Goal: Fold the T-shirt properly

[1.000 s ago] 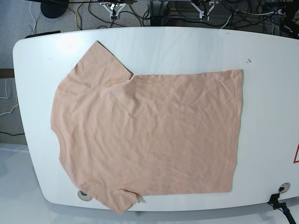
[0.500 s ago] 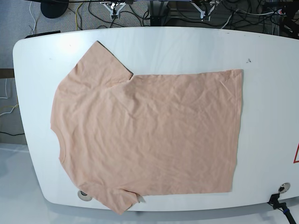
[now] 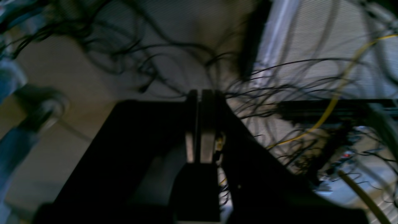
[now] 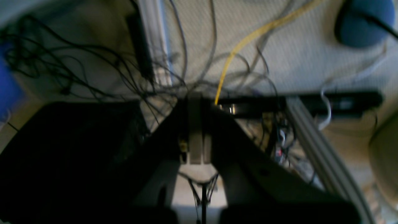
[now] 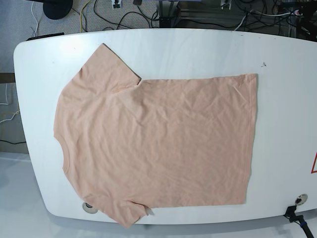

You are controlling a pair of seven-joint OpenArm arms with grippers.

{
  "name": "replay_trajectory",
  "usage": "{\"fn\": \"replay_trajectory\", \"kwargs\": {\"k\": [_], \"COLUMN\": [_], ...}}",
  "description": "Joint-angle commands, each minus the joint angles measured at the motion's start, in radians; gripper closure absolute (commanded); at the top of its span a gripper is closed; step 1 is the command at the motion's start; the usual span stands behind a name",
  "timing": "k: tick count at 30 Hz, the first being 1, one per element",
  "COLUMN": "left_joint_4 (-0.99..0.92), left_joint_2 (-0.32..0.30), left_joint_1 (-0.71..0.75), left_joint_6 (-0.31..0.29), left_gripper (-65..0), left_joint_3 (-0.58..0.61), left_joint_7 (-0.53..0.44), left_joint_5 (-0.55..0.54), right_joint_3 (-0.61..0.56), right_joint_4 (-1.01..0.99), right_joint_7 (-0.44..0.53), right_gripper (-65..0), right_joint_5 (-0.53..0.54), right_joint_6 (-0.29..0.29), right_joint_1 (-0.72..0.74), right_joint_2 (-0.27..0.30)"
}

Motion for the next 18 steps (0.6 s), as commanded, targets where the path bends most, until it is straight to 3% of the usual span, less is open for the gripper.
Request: {"fn": "replay_trajectory", "kwargs": {"k": [1, 13, 18], "left_joint_4": [0.001, 0.047, 0.198], "left_joint_2": [-0.017, -0.025, -0.047], "left_joint_1": [0.016, 0.069, 0.166], "left_joint_6": [0.01, 0.009, 0.005], "left_gripper": [0.0, 0.0, 0.0], "left_joint_3": [0.001, 0.0, 0.001], "left_joint_7": [0.007, -0.034, -0.039], "left_joint_5": [0.007, 0.007, 0.011], "right_joint_3": [0.0, -0.005, -0.008], "right_joint_4": [-0.004, 0.077, 0.202], "right_joint_7": [-0.004, -0.002, -0.007], "right_gripper": [0.0, 0.0, 0.0], "right_joint_5": [0.0, -0.041, -0.042], "right_joint_6": [-0.001, 0.004, 0.002], "right_joint_1": [-0.014, -0.106, -0.208], "right_joint_2": [0.016, 0.04, 0.071]}}
